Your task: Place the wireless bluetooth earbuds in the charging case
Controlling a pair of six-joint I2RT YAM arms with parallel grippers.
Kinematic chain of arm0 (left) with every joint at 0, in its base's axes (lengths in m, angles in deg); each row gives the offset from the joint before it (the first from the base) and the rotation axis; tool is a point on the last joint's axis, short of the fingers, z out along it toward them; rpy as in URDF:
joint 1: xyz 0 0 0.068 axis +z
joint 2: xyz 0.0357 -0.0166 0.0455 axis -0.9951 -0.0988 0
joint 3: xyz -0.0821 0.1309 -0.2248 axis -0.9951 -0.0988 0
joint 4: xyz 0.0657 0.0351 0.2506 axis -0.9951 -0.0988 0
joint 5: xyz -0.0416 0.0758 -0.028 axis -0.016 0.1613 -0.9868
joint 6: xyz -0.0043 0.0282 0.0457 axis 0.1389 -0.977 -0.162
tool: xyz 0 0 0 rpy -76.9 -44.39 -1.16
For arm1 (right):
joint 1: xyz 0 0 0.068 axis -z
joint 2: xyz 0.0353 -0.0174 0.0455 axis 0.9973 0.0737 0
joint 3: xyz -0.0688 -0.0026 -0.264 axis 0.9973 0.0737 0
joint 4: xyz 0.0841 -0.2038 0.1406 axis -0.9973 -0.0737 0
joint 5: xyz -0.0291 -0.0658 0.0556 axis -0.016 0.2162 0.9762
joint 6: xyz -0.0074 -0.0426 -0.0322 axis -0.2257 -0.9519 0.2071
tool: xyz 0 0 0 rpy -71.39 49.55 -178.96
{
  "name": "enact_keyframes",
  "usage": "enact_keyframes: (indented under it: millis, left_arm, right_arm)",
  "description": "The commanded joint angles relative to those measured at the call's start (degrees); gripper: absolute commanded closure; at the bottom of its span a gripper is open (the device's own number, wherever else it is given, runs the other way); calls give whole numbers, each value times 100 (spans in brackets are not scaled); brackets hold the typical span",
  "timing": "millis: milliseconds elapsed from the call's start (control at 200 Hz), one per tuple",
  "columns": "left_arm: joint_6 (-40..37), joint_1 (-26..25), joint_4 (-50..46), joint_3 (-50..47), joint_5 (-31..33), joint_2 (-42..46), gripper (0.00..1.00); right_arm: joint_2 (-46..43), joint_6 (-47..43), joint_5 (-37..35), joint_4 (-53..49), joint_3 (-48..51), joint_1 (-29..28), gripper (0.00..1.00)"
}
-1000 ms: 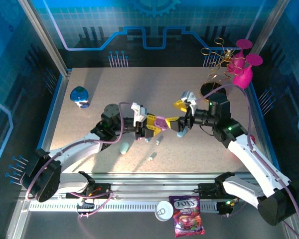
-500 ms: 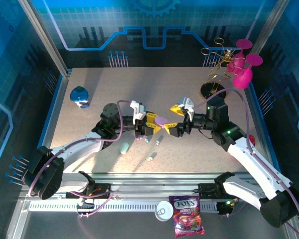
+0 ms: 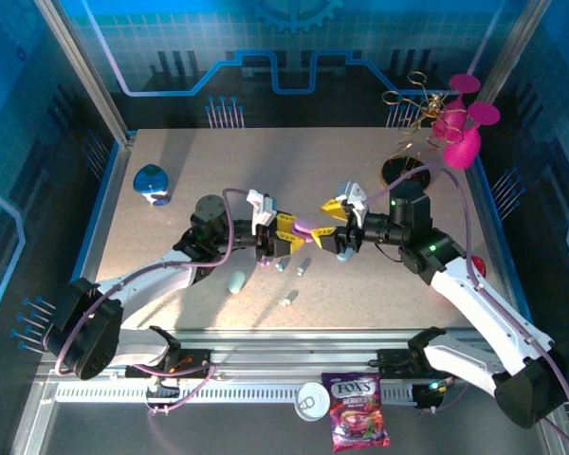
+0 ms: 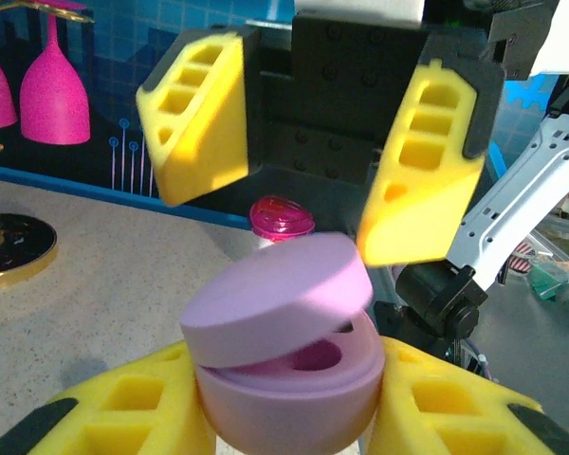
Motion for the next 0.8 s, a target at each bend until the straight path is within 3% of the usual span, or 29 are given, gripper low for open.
enact_keyframes:
  millis: [0,260,525,795]
  left_arm:
    - [10,-55,164,81,-408,56,83]
    - [96,-55,216,87,-458,45,83]
    - [147,-54,291,90,-458,21,83]
    - [134,-53,305,101,-503,-1,82]
  right_arm:
    - [-34,155,-487,303,-52,190,42]
    - [50,176,-379,422,9,202,47]
    - [210,-141,501,124,-52,192,52]
    - [249,-109,601,182,-8,192,86]
